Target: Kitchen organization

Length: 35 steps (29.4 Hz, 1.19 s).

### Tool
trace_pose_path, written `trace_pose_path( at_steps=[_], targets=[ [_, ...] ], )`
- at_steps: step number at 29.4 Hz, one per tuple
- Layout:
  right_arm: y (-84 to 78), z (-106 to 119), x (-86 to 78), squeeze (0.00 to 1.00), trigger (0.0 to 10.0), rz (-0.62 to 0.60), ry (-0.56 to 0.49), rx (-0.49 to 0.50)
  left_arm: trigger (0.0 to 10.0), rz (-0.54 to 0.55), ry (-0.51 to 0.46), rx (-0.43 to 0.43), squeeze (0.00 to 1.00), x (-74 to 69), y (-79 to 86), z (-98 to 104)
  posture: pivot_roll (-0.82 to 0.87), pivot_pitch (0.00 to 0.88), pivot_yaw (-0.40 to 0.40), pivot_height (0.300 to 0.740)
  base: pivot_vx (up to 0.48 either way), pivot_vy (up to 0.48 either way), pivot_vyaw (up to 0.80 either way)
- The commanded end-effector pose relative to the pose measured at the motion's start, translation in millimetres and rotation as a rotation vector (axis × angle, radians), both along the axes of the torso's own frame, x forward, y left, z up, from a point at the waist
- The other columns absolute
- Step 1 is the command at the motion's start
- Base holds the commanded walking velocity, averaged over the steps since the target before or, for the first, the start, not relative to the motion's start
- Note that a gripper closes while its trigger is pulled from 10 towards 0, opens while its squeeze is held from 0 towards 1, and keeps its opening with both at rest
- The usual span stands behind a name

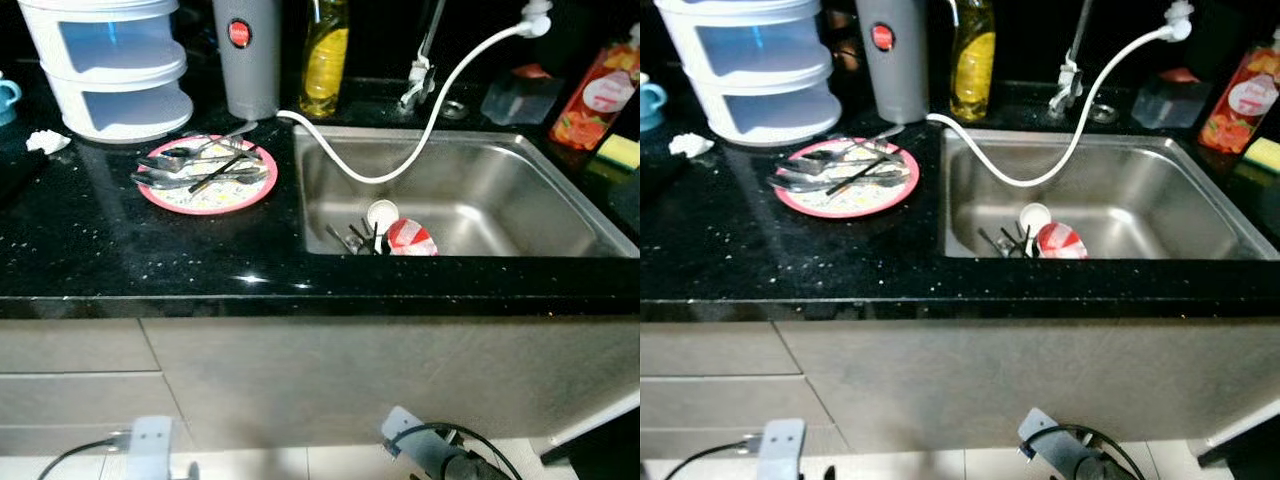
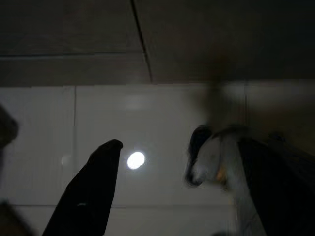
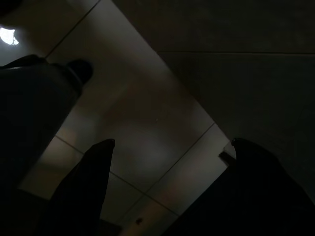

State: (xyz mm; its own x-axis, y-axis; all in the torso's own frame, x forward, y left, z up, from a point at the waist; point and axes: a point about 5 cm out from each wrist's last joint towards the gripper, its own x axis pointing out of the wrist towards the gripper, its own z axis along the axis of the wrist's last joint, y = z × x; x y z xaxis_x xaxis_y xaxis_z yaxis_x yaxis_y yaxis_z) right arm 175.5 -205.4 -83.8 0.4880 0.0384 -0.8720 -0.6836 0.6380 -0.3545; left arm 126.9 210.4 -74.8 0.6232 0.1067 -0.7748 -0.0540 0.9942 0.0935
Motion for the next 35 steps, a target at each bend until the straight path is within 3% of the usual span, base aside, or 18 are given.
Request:
trace_pose_path(
  at_steps=[1,2,3,4,6,9,10,13,16,21,24,26,31,35],
  targets=[
    [3.6,-2.5,-4.1,0.00,10.0,0.006,0.017,0.012,10.0,-0.080,0.066,0.066,0.00,-8.3,6.6,-8.0,0.21,0.000,-0.051,0.740,0.000,0.000,0.00],
    [4.1,-2.9,-4.2,0.00,10.0,-0.062,0.020,0.044,10.0,-0.142,0.089,0.078,0.00,-8.0,5.8,-10.7,0.19,0.000,-0.034,0.740,0.000,0.000,0.00],
    [2.2,-1.9,-1.2,0.00,10.0,-0.283,0.014,0.141,10.0,-0.202,0.084,0.056,0.00,-3.7,3.0,-11.9,0.18,0.000,-0.027,0.740,0.000,0.000,0.00],
    [2.2,-1.9,-1.2,0.00,10.0,-0.283,0.014,0.141,10.0,-0.202,0.084,0.056,0.00,-3.7,3.0,-11.9,0.18,0.000,-0.027,0.740,0.000,0.000,0.00],
    [-0.6,0.3,3.4,0.00,10.0,-0.466,-0.006,0.229,10.0,-0.181,0.040,-0.010,0.00,4.2,-1.3,-9.6,0.18,0.000,-0.022,0.740,0.000,0.000,0.00],
    [0.6,1.6,6.2,0.00,10.0,-0.613,-0.018,0.346,10.0,-0.040,-0.009,-0.183,0.00,11.7,-6.1,-8.0,0.16,0.000,-0.006,0.740,0.000,0.000,0.00],
    [1.3,1.8,6.9,0.00,10.0,-0.623,-0.018,0.357,10.0,-0.069,0.010,-0.172,0.00,11.2,-6.8,-10.2,0.15,0.000,0.002,0.740,0.000,0.000,0.00],
    [1.7,1.9,7.3,0.00,10.0,-0.625,-0.017,0.360,10.0,-0.101,0.026,-0.153,0.00,10.4,-7.0,-11.7,0.15,0.000,0.002,0.740,0.000,0.000,0.00],
    [6.2,-0.7,4.1,0.00,10.0,-0.494,0.018,0.269,10.0,-0.250,0.084,-0.078,0.00,5.1,-9.2,-16.9,0.12,0.000,-0.009,0.740,0.000,0.000,0.00],
    [4.4,0.8,6.5,0.00,10.0,-0.421,0.009,0.217,10.0,-0.181,-0.004,-0.112,0.00,22.7,-9.7,-10.7,0.14,0.000,-0.027,0.740,0.000,0.000,0.00],
    [1.8,0.6,5.5,0.00,10.0,-0.373,0.012,0.172,10.0,-0.202,0.007,-0.094,0.00,21.8,-11.9,-11.8,0.13,0.000,-0.031,0.740,0.000,0.000,0.00],
    [-0.1,1.1,5.5,0.00,10.0,-0.307,0.014,0.137,10.0,-0.242,0.054,-0.068,0.00,12.9,-16.7,-17.3,0.14,0.000,-0.055,0.740,0.000,0.000,0.00],
    [5.1,0.6,5.7,0.00,10.0,-0.241,0.029,0.132,10.0,-0.107,0.057,-0.117,0.00,2.5,-20.9,-22.8,0.16,0.000,-0.075,0.740,0.000,0.000,0.00],
    [8.9,0.1,5.8,0.00,10.0,-0.211,0.031,0.129,10.0,-0.142,0.095,-0.121,0.00,-13.9,-25.7,-28.1,0.16,0.000,-0.084,0.740,0.000,0.000,0.00]
  ],
)
